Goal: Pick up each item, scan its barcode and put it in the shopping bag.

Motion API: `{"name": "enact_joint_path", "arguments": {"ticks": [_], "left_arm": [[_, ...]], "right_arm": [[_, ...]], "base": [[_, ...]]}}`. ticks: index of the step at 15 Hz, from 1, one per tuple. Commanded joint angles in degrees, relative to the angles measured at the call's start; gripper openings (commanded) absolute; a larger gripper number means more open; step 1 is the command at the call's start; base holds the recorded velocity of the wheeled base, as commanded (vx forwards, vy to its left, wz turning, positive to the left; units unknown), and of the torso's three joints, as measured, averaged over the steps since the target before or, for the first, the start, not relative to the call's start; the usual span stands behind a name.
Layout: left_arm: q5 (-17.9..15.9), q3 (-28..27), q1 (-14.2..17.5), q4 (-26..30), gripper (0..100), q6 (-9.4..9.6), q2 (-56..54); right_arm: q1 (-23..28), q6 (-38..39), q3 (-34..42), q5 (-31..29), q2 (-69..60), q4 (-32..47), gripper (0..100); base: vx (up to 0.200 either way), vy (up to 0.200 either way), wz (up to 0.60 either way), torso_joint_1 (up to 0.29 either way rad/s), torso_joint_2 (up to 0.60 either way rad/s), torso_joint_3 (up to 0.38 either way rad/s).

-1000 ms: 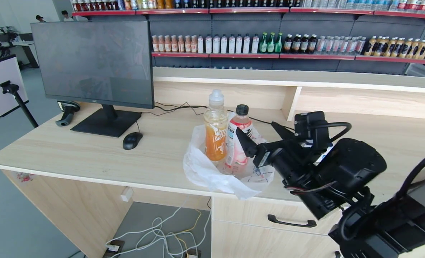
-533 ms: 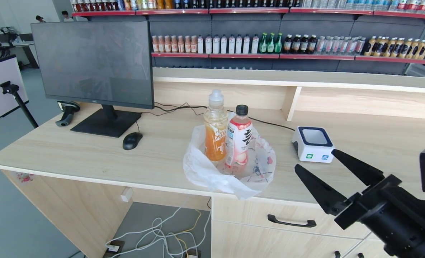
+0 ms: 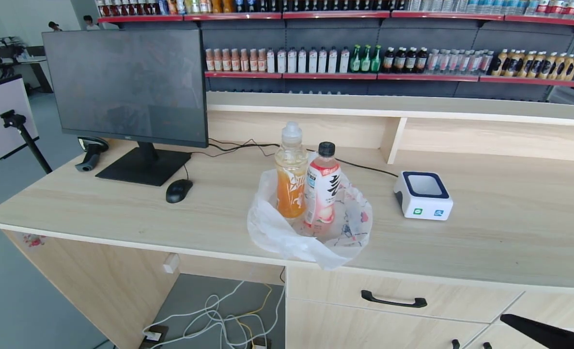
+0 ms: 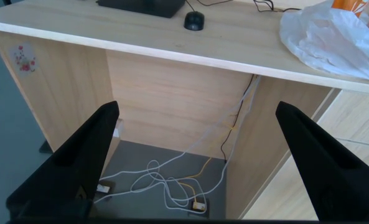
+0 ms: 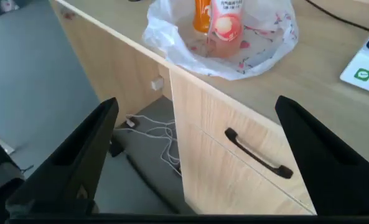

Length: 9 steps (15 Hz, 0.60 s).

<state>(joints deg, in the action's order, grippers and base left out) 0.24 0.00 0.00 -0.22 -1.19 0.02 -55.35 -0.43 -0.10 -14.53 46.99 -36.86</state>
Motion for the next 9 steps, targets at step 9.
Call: {"name": "enact_joint_path", "arguments": {"ticks": [9], "left_arm": [[0.02,0.0,0.0,-0.4,100,-0.04,0.06]], "right_arm": [[-16.81,-1.16,0.1,14.62,-46.99,36.78,100]], "base": [[0.0,0.0,0.0,0.0,0.0,0.0]]}}
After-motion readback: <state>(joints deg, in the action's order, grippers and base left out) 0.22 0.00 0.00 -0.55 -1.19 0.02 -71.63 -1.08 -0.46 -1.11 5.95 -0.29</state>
